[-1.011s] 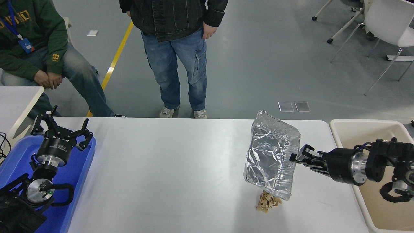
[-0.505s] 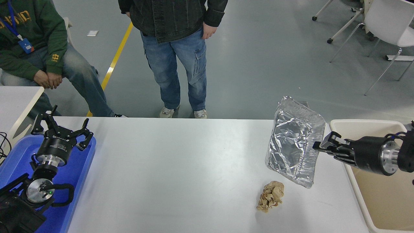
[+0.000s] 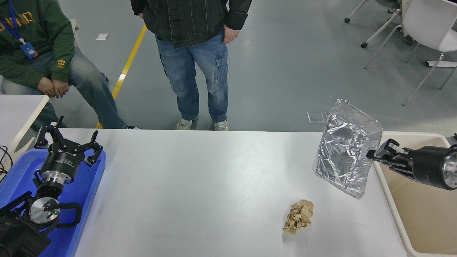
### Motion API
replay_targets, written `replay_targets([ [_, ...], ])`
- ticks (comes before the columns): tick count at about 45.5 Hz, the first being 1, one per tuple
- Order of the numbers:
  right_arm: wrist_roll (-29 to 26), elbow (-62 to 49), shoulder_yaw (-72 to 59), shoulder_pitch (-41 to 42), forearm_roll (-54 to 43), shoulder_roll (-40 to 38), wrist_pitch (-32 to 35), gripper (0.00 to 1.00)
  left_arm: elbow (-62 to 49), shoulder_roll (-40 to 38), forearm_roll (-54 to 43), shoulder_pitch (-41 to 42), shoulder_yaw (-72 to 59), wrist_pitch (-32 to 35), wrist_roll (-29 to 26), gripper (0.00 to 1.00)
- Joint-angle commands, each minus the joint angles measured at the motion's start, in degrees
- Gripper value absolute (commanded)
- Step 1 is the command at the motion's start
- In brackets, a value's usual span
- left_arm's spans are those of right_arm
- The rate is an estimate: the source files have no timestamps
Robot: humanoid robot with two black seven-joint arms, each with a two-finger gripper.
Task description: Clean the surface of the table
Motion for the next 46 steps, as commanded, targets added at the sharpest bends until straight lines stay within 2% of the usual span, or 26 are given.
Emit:
replay_targets([
  [1,2.7,-5.0,-0.4,-0.6,0.0,-0.5,0.0,0.0,0.0,0.0,0.0,0.0,0.0,0.0,0.0,1.0],
  [27,6.8,-30.3,-1.1,-3.5,-0.1,4.9,0.0,0.0,0.0,0.0,0.0,0.0,0.0,0.0,0.0,1.0],
  [46,7.7,-43.3,-1.1,-4.7,-0.4,11.0,-0.8,0.0,0.0,0.0,0.0,0.0,0.0,0.0,0.0,1.0],
])
